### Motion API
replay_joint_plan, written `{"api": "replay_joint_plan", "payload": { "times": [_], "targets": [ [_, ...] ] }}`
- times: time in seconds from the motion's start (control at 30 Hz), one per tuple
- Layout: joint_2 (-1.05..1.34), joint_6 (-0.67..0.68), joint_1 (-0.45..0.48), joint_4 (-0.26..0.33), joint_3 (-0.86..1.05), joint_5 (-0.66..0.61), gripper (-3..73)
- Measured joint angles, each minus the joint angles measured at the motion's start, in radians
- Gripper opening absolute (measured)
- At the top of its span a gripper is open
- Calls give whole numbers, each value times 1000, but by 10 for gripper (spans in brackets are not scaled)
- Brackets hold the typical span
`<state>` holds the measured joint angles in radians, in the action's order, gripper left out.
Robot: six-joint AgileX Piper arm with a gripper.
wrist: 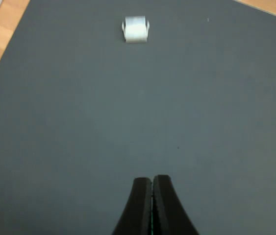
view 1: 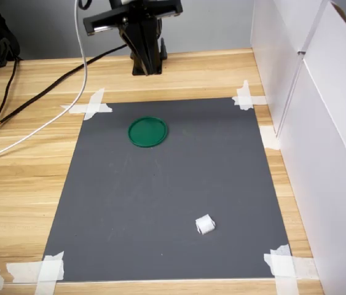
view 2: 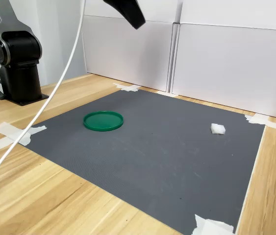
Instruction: Grasp a white terminal and put it in the green lid.
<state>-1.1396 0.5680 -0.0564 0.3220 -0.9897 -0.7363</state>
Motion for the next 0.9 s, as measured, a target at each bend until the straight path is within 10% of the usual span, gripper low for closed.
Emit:
{"api": "replay_joint_plan", "payload": {
  "times": [0.67,0.9],
  "targets": [
    [-287,344,0,117,-291,-160,-1],
    [-407,387,-3,85,-408,-275,210]
  ]
}}
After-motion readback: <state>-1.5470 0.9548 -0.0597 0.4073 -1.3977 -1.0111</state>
